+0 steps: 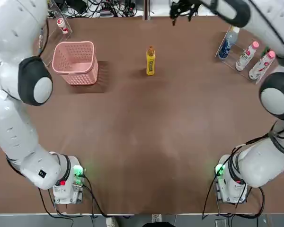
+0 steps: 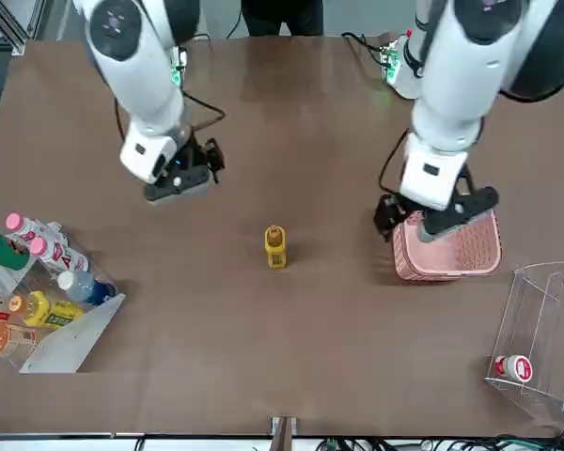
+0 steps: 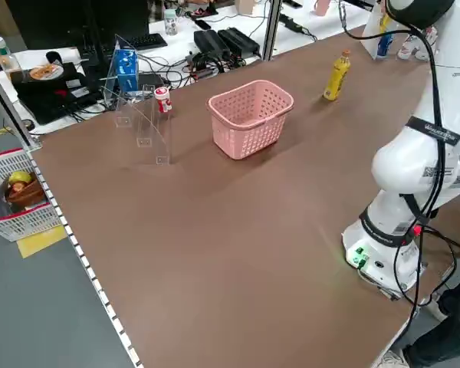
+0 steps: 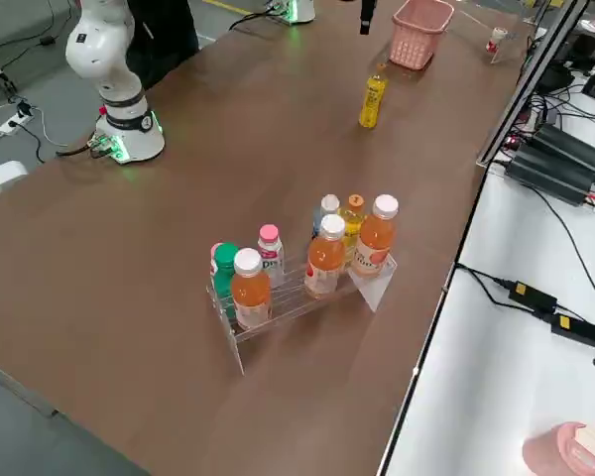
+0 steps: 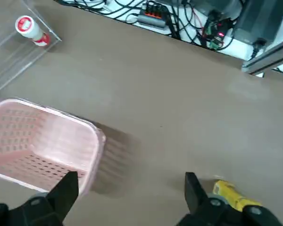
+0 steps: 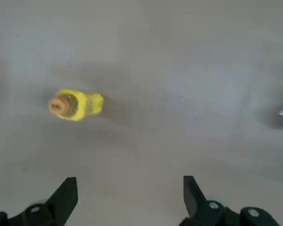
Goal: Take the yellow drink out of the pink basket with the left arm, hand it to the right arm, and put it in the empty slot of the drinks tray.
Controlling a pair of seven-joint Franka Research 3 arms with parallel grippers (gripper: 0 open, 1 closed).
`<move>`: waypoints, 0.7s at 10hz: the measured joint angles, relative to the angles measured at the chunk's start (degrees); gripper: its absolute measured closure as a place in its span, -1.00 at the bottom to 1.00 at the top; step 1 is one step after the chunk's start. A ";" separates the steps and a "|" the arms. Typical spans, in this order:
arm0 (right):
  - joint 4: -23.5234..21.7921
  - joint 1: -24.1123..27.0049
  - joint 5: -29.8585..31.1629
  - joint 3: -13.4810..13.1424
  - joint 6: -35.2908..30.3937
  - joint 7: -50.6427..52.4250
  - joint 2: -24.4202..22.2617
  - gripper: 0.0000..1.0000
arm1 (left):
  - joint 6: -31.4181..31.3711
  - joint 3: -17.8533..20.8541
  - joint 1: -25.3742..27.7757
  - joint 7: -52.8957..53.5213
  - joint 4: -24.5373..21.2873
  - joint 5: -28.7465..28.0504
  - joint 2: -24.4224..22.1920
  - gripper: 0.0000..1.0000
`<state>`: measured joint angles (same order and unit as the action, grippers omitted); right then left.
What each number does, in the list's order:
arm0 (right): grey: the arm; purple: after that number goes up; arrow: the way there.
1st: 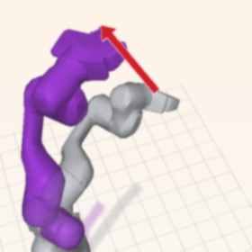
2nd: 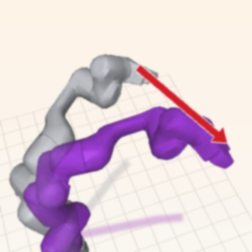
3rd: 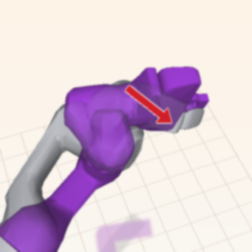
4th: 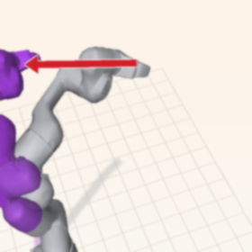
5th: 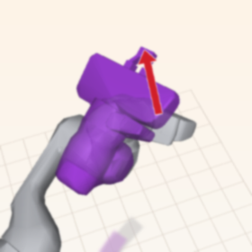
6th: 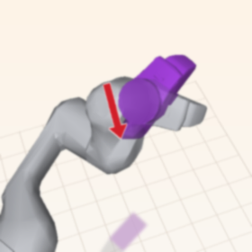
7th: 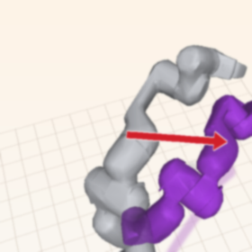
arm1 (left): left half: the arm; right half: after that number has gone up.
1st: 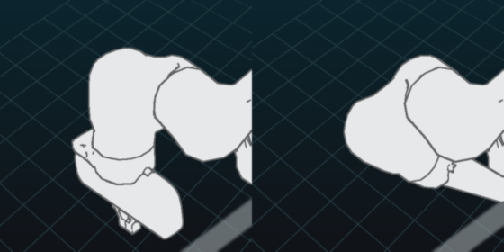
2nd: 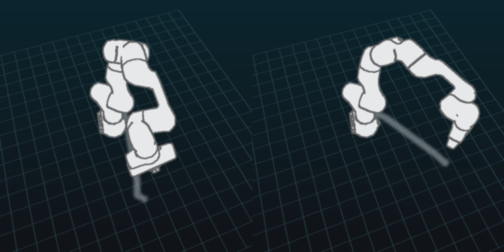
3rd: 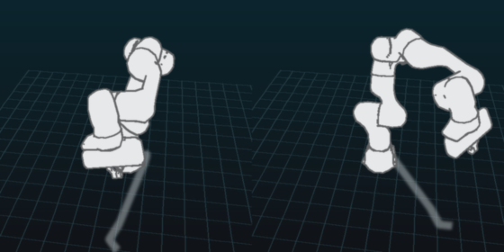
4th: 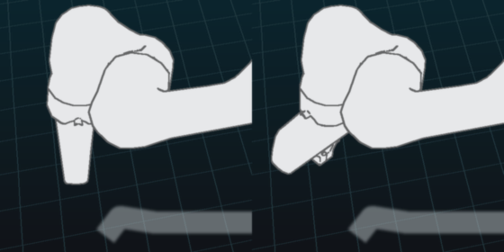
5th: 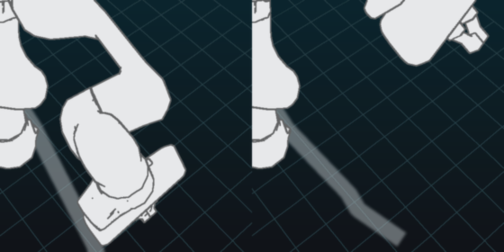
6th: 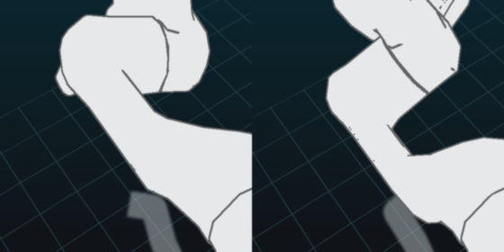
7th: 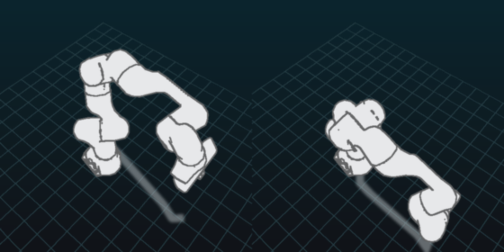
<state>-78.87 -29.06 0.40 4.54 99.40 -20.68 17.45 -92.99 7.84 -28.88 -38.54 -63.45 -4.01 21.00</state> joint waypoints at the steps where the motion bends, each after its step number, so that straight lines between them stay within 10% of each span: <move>1: 2.56 -1.67 -0.01 0.00 1.00 -4.28 3.41 -0.98 | 1.02 1.75 1.38 3.51 -0.01 1.70 -0.67 -0.99; 7: 7.79 -9.42 0.48 -0.32 11.78 -18.39 17.14 -0.82 | 6.13 4.89 9.50 15.72 -0.03 4.14 -2.77 -0.99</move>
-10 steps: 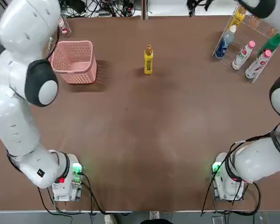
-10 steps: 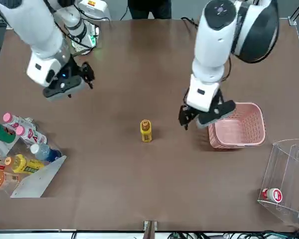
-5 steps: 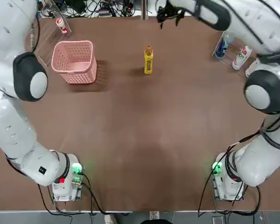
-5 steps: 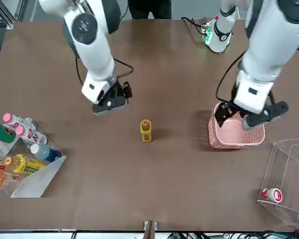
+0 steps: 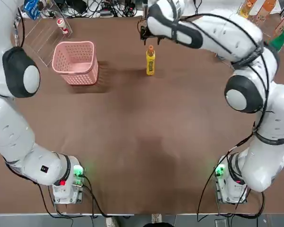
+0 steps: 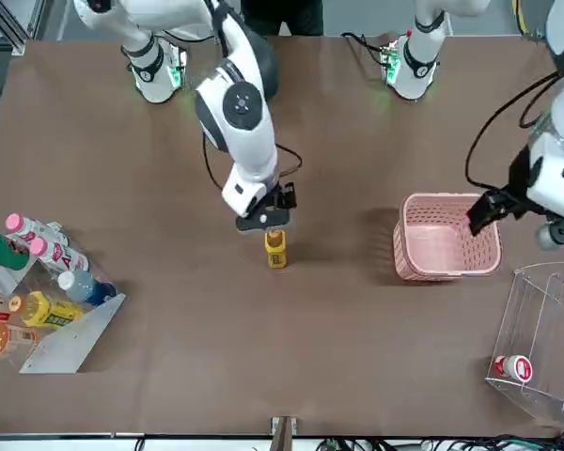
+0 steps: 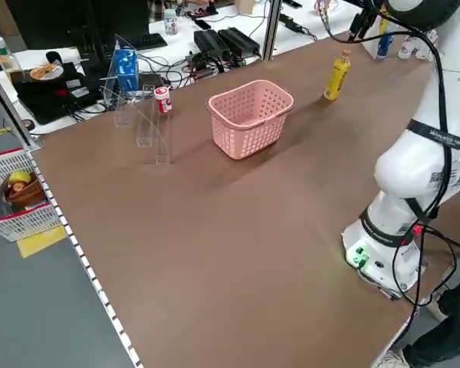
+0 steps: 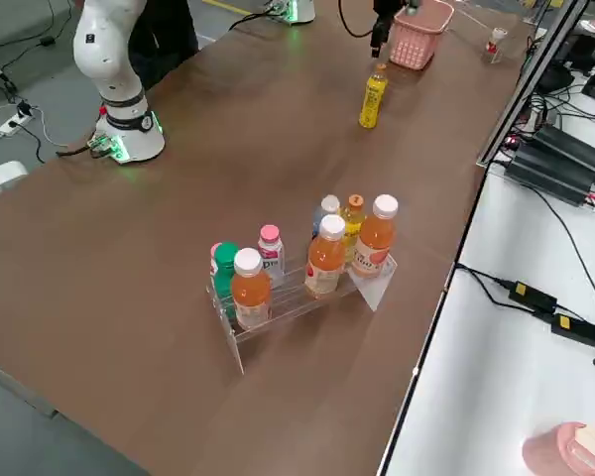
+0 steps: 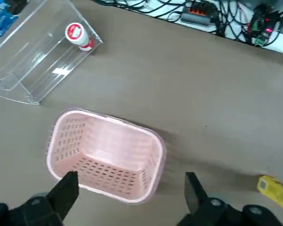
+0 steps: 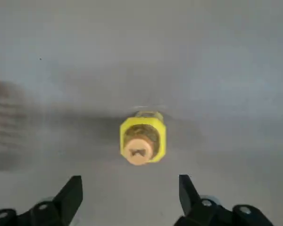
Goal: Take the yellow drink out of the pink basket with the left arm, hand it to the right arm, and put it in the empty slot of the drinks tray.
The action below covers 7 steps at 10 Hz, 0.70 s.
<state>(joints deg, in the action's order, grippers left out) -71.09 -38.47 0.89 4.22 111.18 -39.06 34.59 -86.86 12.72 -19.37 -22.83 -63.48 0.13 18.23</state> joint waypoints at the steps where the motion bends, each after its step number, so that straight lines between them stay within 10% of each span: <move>1: 0.03 -0.47 1.45 -0.08 0.52 -0.57 0.96 -0.81 | 0.53 0.14 1.35 1.71 0.00 0.08 -0.23 -0.99; 7: -0.04 -1.03 3.63 -0.63 2.82 -3.64 3.00 -0.70 | 1.33 0.23 7.66 8.66 -0.10 2.12 -0.30 -0.99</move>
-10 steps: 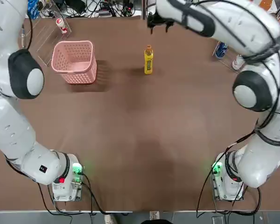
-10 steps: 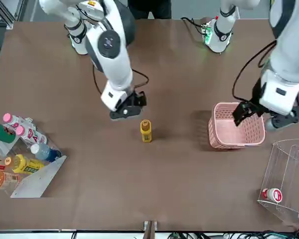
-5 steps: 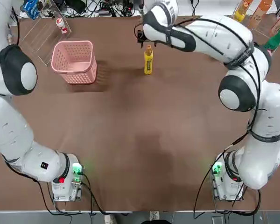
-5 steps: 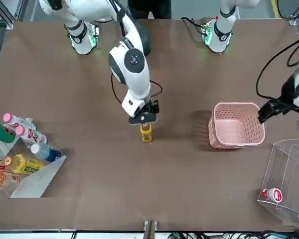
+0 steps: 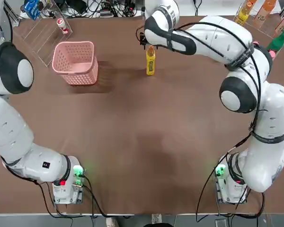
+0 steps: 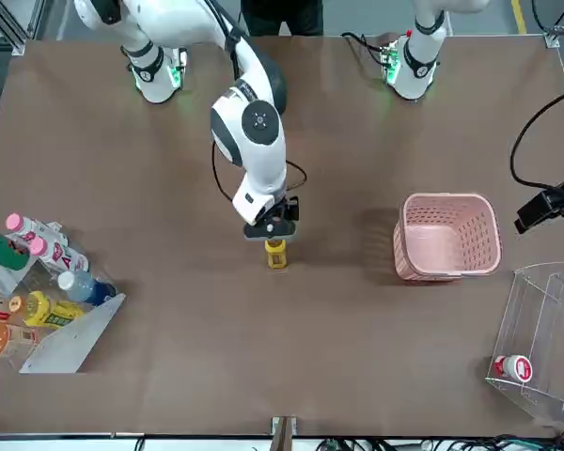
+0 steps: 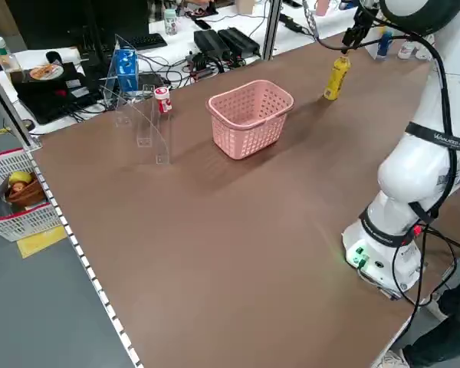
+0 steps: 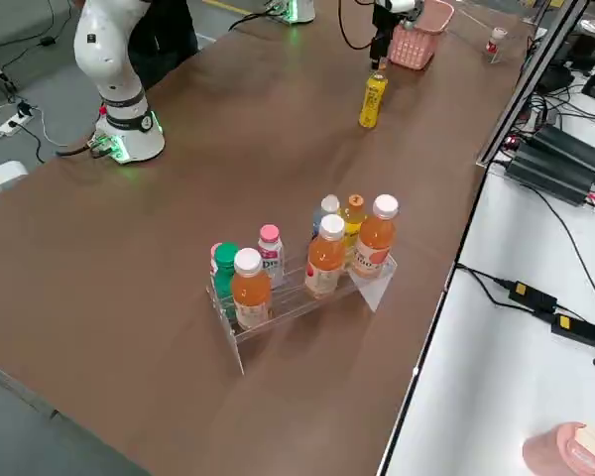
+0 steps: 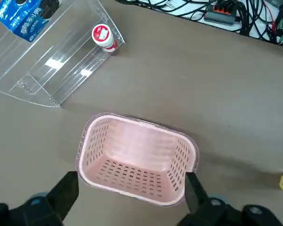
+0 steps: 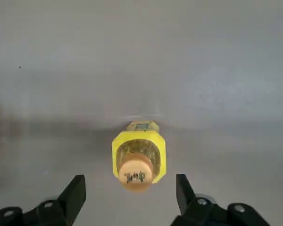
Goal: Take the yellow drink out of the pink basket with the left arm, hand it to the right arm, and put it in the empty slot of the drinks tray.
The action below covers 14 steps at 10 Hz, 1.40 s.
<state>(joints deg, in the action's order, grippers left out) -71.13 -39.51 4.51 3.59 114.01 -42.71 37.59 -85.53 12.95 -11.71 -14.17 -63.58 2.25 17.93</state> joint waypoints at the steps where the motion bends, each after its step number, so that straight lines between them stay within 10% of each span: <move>1: -0.02 0.01 0.02 -0.12 0.34 -0.32 0.57 -0.66 | 0.40 0.01 0.46 0.69 -0.01 0.02 0.00 -0.99; 14: -0.61 0.15 0.43 -0.62 1.98 -0.69 1.97 -0.22 | 2.50 0.10 3.60 5.37 -0.02 0.04 -0.01 -0.99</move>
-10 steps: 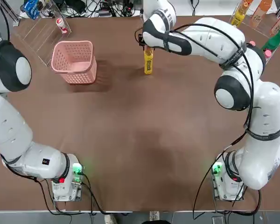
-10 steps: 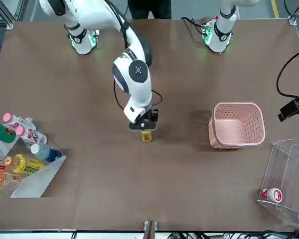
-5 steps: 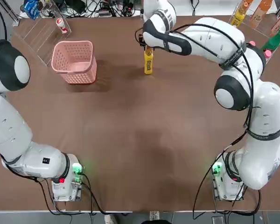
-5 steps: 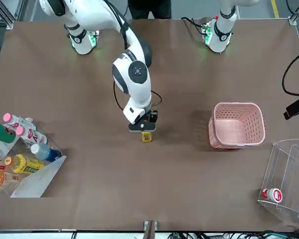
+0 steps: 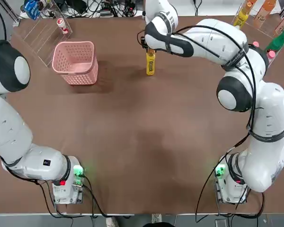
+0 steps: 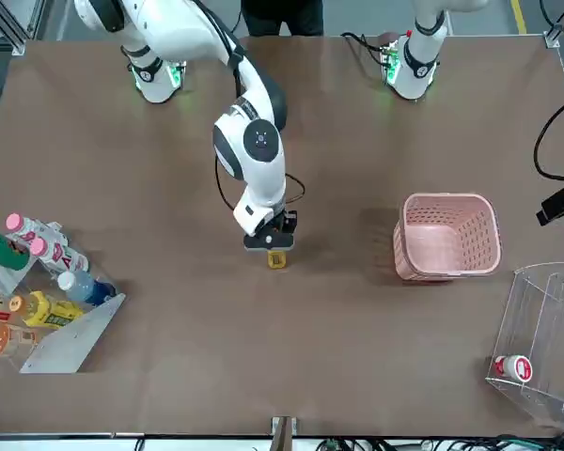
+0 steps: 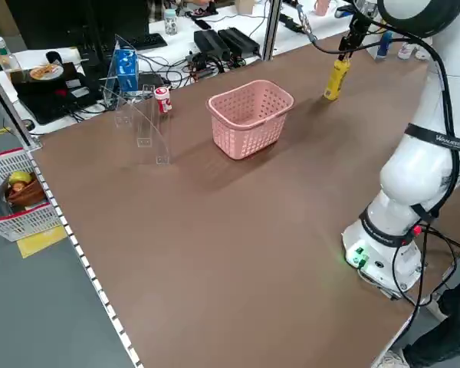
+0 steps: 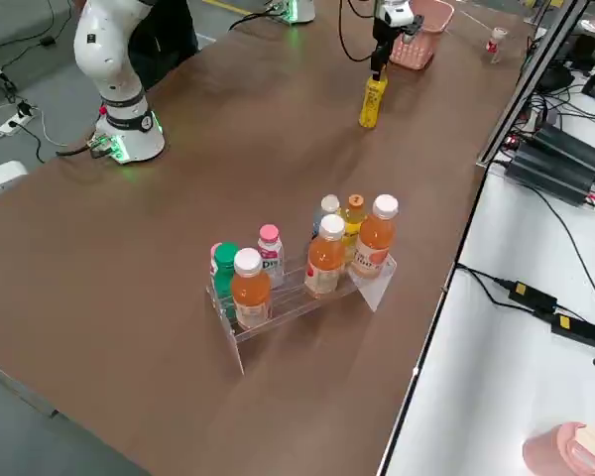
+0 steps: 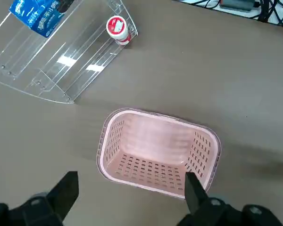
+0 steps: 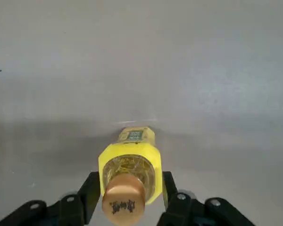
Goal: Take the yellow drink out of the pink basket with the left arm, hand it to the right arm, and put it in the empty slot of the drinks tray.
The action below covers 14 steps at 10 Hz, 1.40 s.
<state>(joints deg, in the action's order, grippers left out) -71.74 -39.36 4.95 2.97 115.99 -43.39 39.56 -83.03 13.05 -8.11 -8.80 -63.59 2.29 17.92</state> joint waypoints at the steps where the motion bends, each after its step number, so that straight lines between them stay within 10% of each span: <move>1: 0.00 0.00 0.00 0.00 0.00 0.00 0.00 -0.21 | 0.25 -0.07 0.00 0.01 0.00 0.00 0.00 -0.99; 14: 0.20 -0.01 -0.01 0.10 -0.12 0.01 -0.20 0.31 | 2.60 -0.31 2.80 3.91 -0.06 3.66 0.00 -0.99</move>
<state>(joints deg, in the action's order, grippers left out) -71.54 -39.37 4.94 3.07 115.87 -43.38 39.36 -80.43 12.75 -5.31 -4.89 -63.66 5.95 17.92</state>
